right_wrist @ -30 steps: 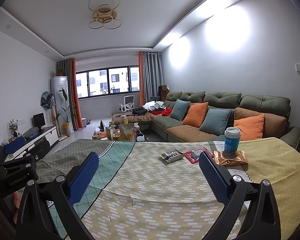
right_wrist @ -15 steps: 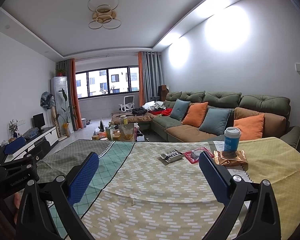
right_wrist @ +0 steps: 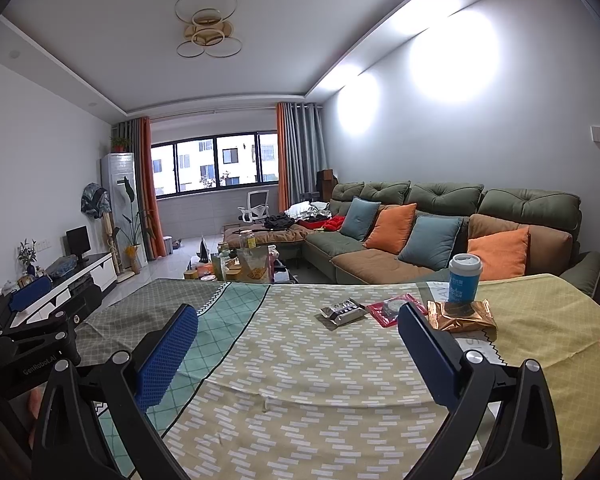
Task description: Collect trash
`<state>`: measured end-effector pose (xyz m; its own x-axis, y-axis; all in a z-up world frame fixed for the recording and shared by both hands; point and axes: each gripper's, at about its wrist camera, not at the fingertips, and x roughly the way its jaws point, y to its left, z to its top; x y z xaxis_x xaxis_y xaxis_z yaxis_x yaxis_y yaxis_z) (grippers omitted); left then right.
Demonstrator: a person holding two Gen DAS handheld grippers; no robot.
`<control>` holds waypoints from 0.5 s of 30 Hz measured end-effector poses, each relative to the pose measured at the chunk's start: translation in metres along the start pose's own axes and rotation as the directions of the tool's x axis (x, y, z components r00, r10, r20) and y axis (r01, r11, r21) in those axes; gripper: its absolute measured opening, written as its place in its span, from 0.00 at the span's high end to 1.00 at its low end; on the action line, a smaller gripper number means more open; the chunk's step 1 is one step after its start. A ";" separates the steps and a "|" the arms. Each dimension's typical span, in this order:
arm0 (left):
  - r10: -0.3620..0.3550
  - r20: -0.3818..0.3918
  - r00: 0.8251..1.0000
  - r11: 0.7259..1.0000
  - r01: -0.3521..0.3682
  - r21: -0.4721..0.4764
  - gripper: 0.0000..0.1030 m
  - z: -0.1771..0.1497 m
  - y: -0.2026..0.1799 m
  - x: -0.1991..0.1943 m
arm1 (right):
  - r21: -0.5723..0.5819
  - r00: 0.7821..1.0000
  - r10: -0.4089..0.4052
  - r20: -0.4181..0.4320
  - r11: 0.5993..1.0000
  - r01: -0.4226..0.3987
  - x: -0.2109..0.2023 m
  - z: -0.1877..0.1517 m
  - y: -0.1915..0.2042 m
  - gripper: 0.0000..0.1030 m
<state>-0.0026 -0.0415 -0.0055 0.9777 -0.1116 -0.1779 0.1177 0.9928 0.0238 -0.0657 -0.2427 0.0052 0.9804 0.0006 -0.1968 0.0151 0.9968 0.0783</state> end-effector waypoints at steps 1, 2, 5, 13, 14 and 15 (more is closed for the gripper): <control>-0.004 -0.001 1.000 1.000 0.004 -0.001 0.03 0.000 0.000 0.000 | 0.000 1.000 0.000 0.000 1.000 0.000 0.000 0.000 0.000 0.03; -0.003 -0.001 1.000 1.000 0.003 -0.001 0.03 0.000 0.000 0.000 | -0.001 1.000 -0.002 -0.001 1.000 0.002 0.000 0.000 0.000 0.03; -0.008 -0.001 1.000 1.000 0.008 -0.002 0.03 0.000 0.000 0.000 | 0.000 1.000 -0.001 -0.002 1.000 0.001 0.000 0.000 0.000 0.03; -0.019 -0.088 0.996 1.000 0.018 -0.008 0.03 0.000 -0.002 0.015 | 0.005 1.000 -0.004 -0.024 1.000 0.004 0.001 0.001 -0.003 0.03; -0.023 -0.116 0.993 1.000 0.021 -0.018 0.03 0.000 0.000 0.020 | 0.007 0.999 -0.005 -0.036 1.000 0.005 0.002 0.001 -0.004 0.03; -0.024 -0.141 0.990 1.000 0.021 -0.021 0.03 -0.001 0.000 0.025 | 0.007 0.999 -0.009 -0.046 1.000 0.010 0.005 0.002 -0.005 0.03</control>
<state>0.0220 -0.0440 -0.0106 0.9404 -0.1281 -0.3149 0.1349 0.9909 -0.0003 -0.0605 -0.2483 0.0054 0.9702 -0.0052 -0.2423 0.0260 0.9962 0.0828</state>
